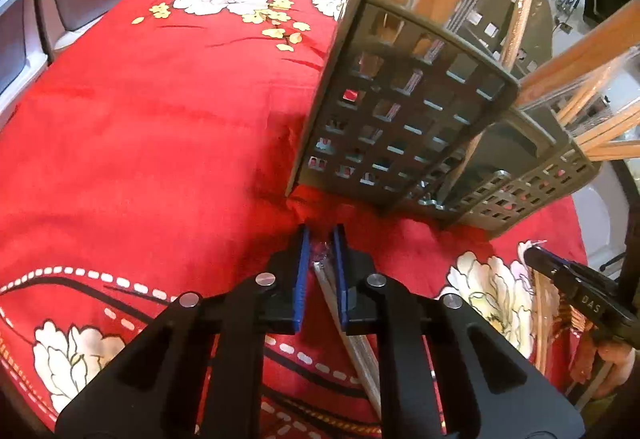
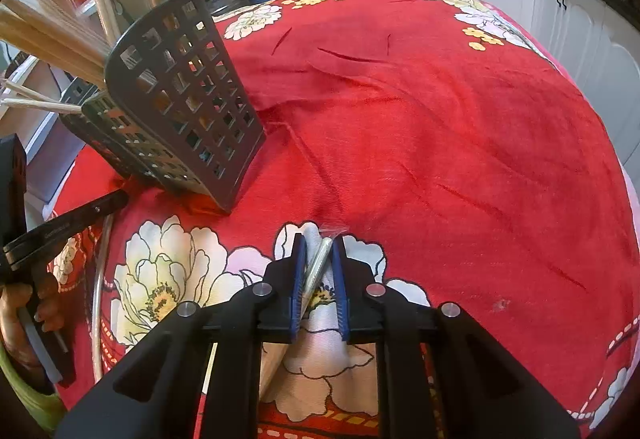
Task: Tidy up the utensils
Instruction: 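Lift both held bundles upright and carry them above the caddy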
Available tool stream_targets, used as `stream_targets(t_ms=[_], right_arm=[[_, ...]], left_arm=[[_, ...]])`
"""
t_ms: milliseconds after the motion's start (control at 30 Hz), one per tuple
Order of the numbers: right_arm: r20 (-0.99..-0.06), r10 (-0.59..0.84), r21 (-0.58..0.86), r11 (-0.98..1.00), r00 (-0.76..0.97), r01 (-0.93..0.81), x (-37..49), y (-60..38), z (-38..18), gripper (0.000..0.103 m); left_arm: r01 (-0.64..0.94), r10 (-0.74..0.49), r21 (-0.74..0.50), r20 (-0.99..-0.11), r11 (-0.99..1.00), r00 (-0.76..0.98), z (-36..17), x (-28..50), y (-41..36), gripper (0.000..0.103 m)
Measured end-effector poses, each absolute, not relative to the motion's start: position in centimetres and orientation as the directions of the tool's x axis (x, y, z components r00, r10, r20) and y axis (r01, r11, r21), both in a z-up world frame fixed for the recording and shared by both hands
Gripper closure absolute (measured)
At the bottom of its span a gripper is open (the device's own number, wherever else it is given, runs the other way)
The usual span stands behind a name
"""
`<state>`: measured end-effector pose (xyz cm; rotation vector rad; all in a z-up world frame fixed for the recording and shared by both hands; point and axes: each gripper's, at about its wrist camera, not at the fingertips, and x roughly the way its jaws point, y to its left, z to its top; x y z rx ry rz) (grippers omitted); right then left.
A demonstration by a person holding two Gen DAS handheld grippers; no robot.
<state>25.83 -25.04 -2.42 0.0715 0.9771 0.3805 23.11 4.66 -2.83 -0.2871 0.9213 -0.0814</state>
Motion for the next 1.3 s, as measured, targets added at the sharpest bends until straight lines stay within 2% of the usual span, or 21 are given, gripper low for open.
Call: stream_targets(t_ms=[300,867,1300], right_arm=[[-0.763,0.406,0.261,0.905,0.503,-0.336,24.5,-24.4,-1.4,0.093],[-0.645,0.536,0.206,0.808,0.545,-0.551,17.6,-18.7,6.1,0.097],[-0.558,0.598,0.176,0.762,0.575,-0.623,14.0,-16.0,10.0,0.097]], left_arm=[[-0.026,-0.248,-0.342,-0.730,0.939,0.637,-1.8,20.8,5.2,0.099],[0.041,-0.247,-0.334,-0.603,0.942,0.758,5.0,15.1,6.1,0.100],[0.066,-0.228,-0.314,-0.516,0.947,0.826,9.3,12.1,7.1,0.101]])
